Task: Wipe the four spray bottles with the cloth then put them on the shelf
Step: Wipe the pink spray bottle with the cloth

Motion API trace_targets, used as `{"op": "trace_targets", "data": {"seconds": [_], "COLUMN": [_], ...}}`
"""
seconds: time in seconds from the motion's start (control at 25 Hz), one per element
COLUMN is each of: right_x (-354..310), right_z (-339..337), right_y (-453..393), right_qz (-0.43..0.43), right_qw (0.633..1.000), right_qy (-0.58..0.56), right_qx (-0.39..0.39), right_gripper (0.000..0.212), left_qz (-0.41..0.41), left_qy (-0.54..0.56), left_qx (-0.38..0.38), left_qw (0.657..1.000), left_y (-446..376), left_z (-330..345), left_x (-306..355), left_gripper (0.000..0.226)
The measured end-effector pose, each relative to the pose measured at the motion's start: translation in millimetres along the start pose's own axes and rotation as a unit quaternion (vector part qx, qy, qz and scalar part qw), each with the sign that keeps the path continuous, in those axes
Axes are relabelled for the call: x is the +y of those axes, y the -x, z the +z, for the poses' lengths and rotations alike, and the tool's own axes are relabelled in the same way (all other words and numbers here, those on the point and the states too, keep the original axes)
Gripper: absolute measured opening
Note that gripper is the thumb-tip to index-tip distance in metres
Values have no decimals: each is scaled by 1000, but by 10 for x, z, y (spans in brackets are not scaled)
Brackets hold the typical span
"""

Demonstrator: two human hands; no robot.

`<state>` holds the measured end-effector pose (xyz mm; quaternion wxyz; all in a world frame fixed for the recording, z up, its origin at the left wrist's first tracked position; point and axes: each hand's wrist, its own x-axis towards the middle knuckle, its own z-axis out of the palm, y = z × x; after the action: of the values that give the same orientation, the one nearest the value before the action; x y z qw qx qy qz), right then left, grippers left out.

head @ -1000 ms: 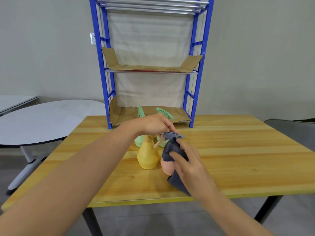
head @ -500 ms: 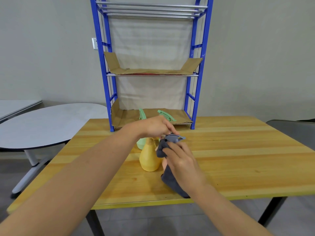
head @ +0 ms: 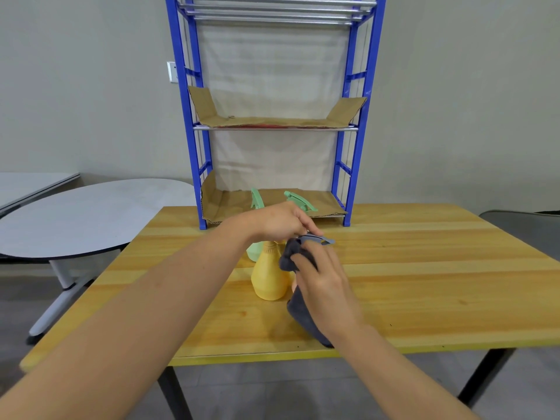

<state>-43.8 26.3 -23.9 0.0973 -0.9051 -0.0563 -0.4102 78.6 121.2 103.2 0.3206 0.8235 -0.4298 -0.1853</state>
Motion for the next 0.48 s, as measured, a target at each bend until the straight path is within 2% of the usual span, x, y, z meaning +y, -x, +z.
{"op": "trace_targets", "data": {"seconds": [0.08, 0.16, 0.28, 0.36, 0.48], "right_x": [-54, -49, 86, 249, 336], "right_z": [72, 31, -129, -226, -311], "right_y": [82, 114, 3, 17, 112], "right_qz": [-58, -72, -42, 2, 34], "right_qw": [997, 995, 998, 995, 999], "right_qy": [26, 20, -34, -83, 0], "right_qx": [-39, -59, 20, 47, 25], "right_gripper": [30, 28, 20, 23, 24], "left_qz": [-2, -1, 7, 6, -3], "left_qy": [0, 2, 11, 14, 7], "left_qx": [-4, -6, -2, -1, 2], "left_qw": [1000, 1000, 1000, 1000, 1000], "left_y": [-3, 2, 15, 17, 11], "left_z": [5, 4, -1, 7, 7], "left_x": [-2, 1, -3, 2, 1], "left_gripper": [36, 36, 35, 35, 37]}}
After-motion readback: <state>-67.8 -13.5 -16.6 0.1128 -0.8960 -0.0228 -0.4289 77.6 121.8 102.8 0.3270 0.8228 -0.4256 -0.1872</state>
